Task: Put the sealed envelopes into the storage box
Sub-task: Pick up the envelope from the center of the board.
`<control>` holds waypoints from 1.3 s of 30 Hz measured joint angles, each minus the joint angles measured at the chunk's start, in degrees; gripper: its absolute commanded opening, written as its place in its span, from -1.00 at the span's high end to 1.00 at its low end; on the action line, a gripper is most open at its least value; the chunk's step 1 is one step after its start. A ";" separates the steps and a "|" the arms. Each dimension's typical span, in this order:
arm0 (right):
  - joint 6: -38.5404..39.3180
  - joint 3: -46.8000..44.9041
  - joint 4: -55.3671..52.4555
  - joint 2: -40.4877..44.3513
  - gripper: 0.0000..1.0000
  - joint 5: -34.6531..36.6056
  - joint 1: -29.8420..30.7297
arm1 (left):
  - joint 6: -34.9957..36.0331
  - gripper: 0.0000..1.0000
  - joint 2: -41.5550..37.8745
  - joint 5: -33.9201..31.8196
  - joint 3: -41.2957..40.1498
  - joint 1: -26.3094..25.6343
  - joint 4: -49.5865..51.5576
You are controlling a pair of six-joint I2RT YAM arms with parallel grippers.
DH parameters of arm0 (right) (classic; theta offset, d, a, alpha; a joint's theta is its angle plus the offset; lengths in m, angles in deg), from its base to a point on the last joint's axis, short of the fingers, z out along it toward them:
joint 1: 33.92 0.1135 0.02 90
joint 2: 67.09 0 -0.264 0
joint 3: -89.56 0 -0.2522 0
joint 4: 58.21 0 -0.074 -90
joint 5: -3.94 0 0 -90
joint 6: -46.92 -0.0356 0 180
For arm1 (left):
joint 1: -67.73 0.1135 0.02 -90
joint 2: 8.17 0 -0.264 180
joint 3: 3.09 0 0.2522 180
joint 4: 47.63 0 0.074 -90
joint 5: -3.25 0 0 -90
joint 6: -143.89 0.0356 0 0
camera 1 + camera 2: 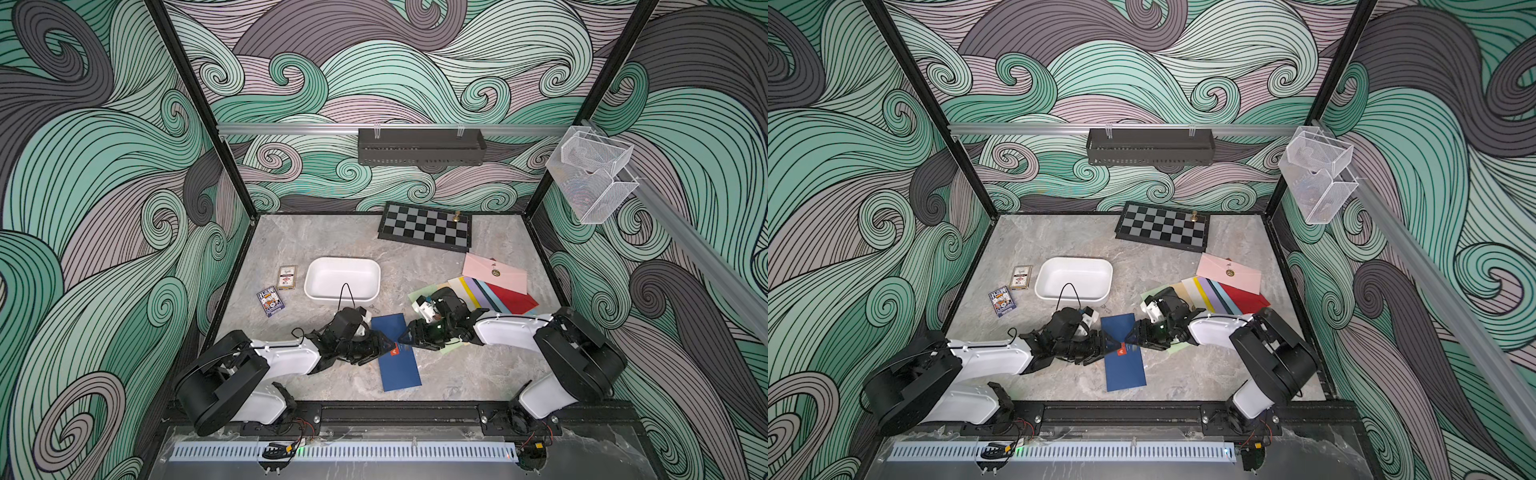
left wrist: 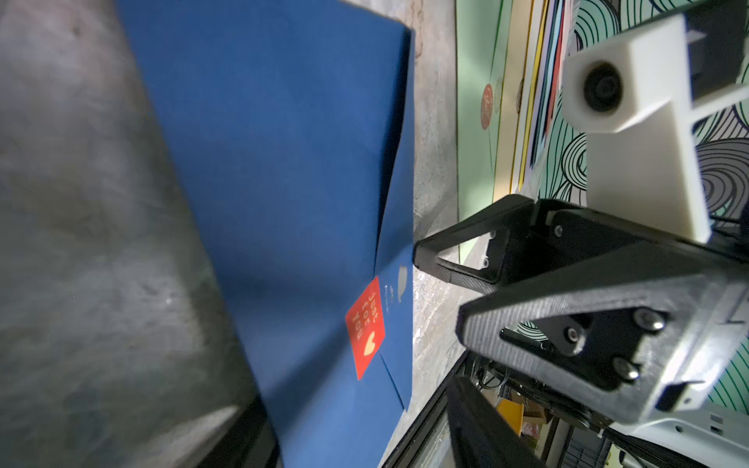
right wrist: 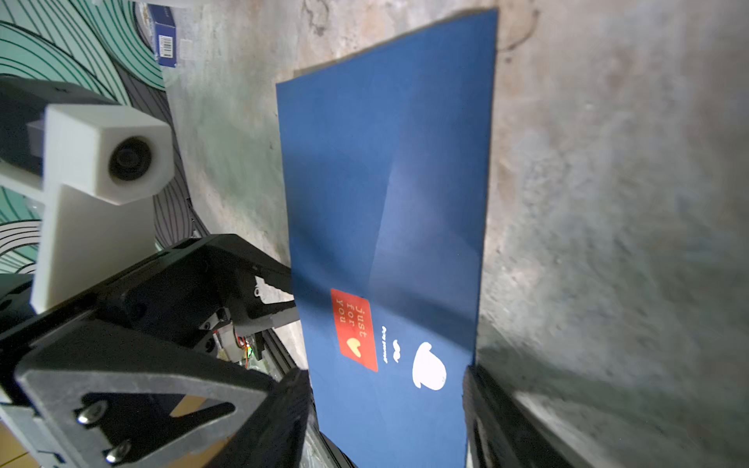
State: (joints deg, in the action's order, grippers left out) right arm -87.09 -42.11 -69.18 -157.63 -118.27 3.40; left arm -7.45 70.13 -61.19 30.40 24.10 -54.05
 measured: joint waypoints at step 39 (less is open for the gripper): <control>-2.25 -0.55 12.15 30.91 0.44 -19.39 -3.15 | 11.76 1.00 -37.51 3.39 12.28 0.61 21.49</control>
State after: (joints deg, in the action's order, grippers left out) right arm -89.34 -42.66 -57.03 -126.72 -137.66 0.25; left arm 4.31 32.63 -57.80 42.68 24.71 -32.57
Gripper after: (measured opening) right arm 0.341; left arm 0.050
